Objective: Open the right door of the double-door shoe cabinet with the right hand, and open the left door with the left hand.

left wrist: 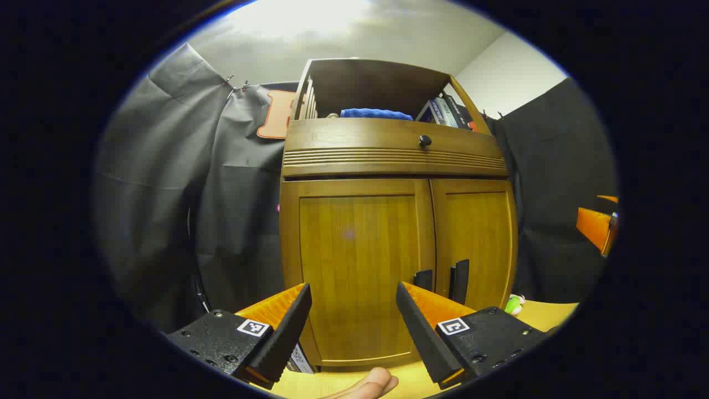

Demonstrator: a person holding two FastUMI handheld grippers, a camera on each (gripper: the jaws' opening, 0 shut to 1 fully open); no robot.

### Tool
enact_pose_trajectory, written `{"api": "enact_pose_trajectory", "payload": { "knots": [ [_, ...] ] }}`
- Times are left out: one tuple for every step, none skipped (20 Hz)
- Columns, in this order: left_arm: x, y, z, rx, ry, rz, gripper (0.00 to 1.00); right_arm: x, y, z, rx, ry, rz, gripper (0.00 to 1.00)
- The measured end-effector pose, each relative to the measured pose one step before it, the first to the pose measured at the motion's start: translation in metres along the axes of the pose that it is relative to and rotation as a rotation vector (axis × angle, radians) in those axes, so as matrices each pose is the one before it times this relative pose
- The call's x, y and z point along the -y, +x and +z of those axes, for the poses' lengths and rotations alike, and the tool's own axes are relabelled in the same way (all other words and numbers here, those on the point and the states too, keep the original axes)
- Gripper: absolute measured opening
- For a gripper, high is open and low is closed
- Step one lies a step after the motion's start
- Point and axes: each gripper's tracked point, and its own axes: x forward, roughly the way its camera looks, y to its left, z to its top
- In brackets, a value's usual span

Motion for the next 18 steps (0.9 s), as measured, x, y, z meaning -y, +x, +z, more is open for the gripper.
{"api": "enact_pose_trajectory", "payload": {
  "knots": [
    [-0.00266,0.00086,-0.00044,-0.0039,-0.00713,0.00547,0.93,-0.00288,0.00227,-0.00268,-0.01745,-0.00043,0.01161,0.95],
    [-0.00242,-0.00167,0.00031,-0.0023,-0.00723,0.00278,0.93,-0.00351,0.00223,-0.00315,-0.01716,0.00214,0.01138,0.93],
    [-0.00117,-0.00163,0.00142,-0.00011,-0.00735,-0.00063,0.93,-0.00312,0.00163,-0.00125,-0.0146,0.00281,0.01097,0.98],
    [-0.001,-0.00086,0.00139,0.00261,-0.01118,-0.00118,0.93,-0.00227,0.00145,-0.00177,-0.0133,0.0022,0.00444,0.98],
    [-0.00169,-0.00099,0.00028,-0.00122,-0.00954,0.00148,0.93,-0.00063,0.00087,-0.00085,-0.00972,0.00172,-0.00141,0.98],
    [-0.00139,-0.00085,0.0011,0.00087,-0.00739,0.00258,0.93,0.00038,0.00269,-0.00084,-0.00588,0.00295,-0.00334,0.98],
    [-0.00214,-0.00155,0.00024,-0.00127,-0.00385,0.00558,0.92,-0.00056,0.00253,-0.00103,-0.00348,0.00182,-0.00485,0.93],
    [-0.00011,-0.00105,0.00051,0.00138,0.00077,0.00452,0.92,-0.00119,0.00198,-0.00331,-0.00319,-0.0017,-0.00409,0.98],
    [0.00162,-0.00183,-0.00049,-0.00227,0.00364,-0.0014,0.92,-0.00243,0.00232,-0.00268,-0.00399,-0.00645,0.00004,0.93],
    [0.00217,-0.00189,-0.00019,-0.00113,0.00034,-0.00616,0.92,-0.00228,0.00255,-0.00471,-0.00566,-0.00957,-0.0002,0.98],
    [0.00437,-0.00039,0.00064,0.00439,-0.00058,-0.01643,0.92,-0.00011,-0.0025,-0.00433,-0.00464,-0.00064,-0.00511,0.98],
    [0.00574,0.00116,-0.00069,-0.00201,0.00235,-0.02048,0.92,-0.00114,-0.00059,-0.00357,-0.00303,0.0081,-0.00082,0.98],
    [0.00363,0.00147,-0.00383,-0.01209,0.0044,-0.01366,0.92,-0.00419,0.00207,-0.00223,-0.00555,0.01027,0.00583,0.98],
    [0.00272,0.00177,-0.00307,-0.00973,0.00417,-0.01003,0.92,-0.0027,0.00411,-0.00103,-0.0037,0.01009,0.00501,0.98],
    [0.0022,0.00195,-0.00154,-0.00441,0.00667,-0.01059,0.92,-0.00356,0.00164,0.00021,0.00096,0.00505,0.0026,0.98],
    [0.00029,0.00202,-0.00091,-0.00598,0.00258,-0.00272,0.92,-0.00293,0.00251,-0.00012,0.00274,-0.00108,0.00058,0.98],
    [-0.00031,0.00253,-0.00357,-0.00748,0.00312,0.00112,0.92,-0.00476,0.0033,0.00117,0.00376,-0.00327,0.0039,0.98],
    [-0.00132,0.00248,-0.00163,-0.00655,0.00574,-0.00069,0.92,-0.00649,0.00592,0.00027,0.0023,-0.00309,0.00858,0.98]
  ]
}}
